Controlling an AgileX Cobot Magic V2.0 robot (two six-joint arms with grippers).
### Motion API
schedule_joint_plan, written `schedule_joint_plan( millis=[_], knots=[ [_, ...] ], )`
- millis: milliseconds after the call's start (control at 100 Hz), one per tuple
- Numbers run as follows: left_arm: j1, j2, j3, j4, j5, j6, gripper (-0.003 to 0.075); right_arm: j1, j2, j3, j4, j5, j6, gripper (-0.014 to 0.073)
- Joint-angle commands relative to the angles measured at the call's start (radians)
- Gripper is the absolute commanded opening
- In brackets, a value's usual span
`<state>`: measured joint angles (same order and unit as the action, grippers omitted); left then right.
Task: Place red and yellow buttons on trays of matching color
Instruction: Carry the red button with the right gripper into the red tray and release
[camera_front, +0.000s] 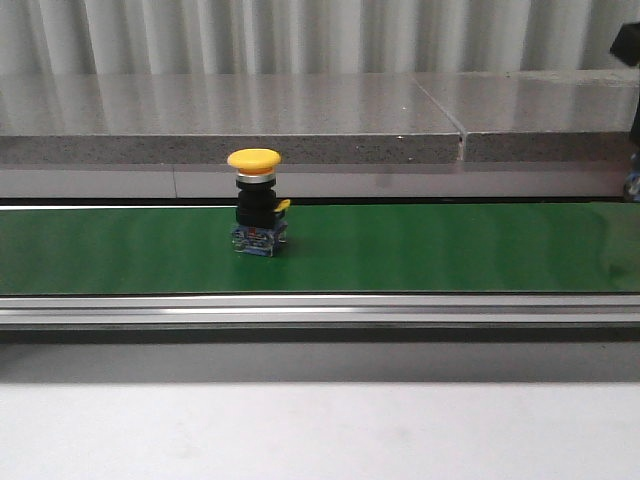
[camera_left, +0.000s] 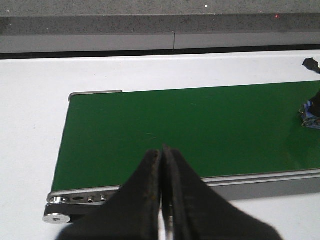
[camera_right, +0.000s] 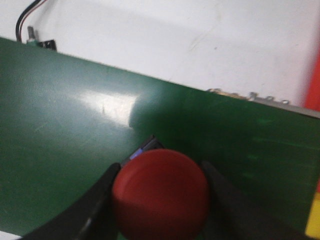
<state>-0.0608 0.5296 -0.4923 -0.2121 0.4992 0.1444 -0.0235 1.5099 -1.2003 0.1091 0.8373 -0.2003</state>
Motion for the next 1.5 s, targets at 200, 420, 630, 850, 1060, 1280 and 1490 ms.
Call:
schedule_joint_plan(
  millis=[200,420,630,850,1060,1280,1490],
  knots=[
    [0.0,0.001,-0.028,-0.016,-0.073,-0.004,-0.002,-0.211,-0.031,-0.261,-0.004,0.07,-0.011,0.0213],
    [0.0,0.001,-0.028,-0.016,-0.073,-0.004,-0.002,-0.388,0.025,-0.351,-0.004,0.083,-0.017,0.0213],
    [0.0,0.001,-0.028,-0.016,-0.073,-0.004,-0.002,-0.52,0.133,-0.407,-0.004,0.068,-0.017,0.0213],
    [0.0,0.001,-0.028,-0.016,-0.073,-0.004,-0.002,-0.585,0.274,-0.497,0.009,0.073,-0.016,0.0213],
    [0.0,0.001,-0.028,-0.016,-0.073,-0.004,-0.002,-0.585,0.403,-0.581,0.011,0.075,-0.016,0.0213],
    [0.0,0.001,-0.028,-0.016,-0.073,-0.004,-0.002,-0.586,0.493,-0.595,0.011,0.053,-0.016,0.0213],
    [0.0,0.001,-0.028,-0.016,-0.073,-0.004,-0.002,-0.586,0.541,-0.595,0.011,0.03,-0.016,0.0213]
  ],
)
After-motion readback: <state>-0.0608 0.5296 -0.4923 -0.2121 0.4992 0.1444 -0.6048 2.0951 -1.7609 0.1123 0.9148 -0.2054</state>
